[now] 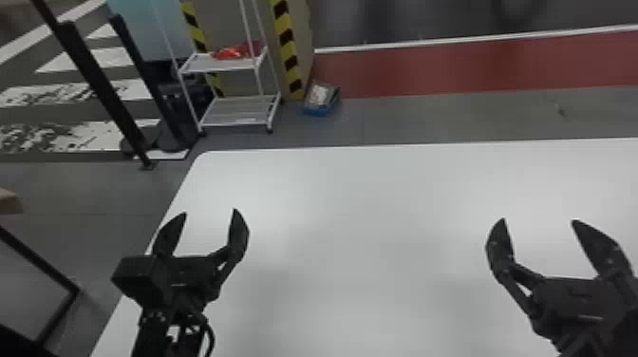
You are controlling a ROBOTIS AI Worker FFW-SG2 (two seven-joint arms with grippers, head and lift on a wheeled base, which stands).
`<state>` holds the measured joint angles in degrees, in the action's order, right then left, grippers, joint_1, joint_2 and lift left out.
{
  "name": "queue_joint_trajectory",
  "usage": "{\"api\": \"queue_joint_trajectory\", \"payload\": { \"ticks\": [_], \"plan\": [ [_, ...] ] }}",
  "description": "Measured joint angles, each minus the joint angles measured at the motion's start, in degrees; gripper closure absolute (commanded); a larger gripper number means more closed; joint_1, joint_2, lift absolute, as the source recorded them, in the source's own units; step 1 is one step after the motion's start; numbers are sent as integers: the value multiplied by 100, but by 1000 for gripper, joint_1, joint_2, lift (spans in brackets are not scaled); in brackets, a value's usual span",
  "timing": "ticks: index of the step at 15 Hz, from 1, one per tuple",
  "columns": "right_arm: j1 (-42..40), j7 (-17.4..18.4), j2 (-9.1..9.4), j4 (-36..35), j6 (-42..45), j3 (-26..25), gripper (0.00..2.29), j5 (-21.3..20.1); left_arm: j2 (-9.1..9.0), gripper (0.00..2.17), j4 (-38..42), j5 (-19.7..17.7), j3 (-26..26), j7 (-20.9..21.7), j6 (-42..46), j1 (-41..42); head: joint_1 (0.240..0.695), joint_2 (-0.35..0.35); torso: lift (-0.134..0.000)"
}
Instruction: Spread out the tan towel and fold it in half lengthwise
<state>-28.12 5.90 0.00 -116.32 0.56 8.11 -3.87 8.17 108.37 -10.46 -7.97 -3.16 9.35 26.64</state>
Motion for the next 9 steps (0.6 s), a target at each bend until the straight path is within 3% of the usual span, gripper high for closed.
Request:
{"api": "queue_joint_trajectory", "payload": {
  "ticks": [9],
  "plan": [
    [0, 0, 0, 16, 2, 23, 124, 0, 8, 80, -20, 0, 23, 0, -26, -18, 695, 213, -125]
  ]
}}
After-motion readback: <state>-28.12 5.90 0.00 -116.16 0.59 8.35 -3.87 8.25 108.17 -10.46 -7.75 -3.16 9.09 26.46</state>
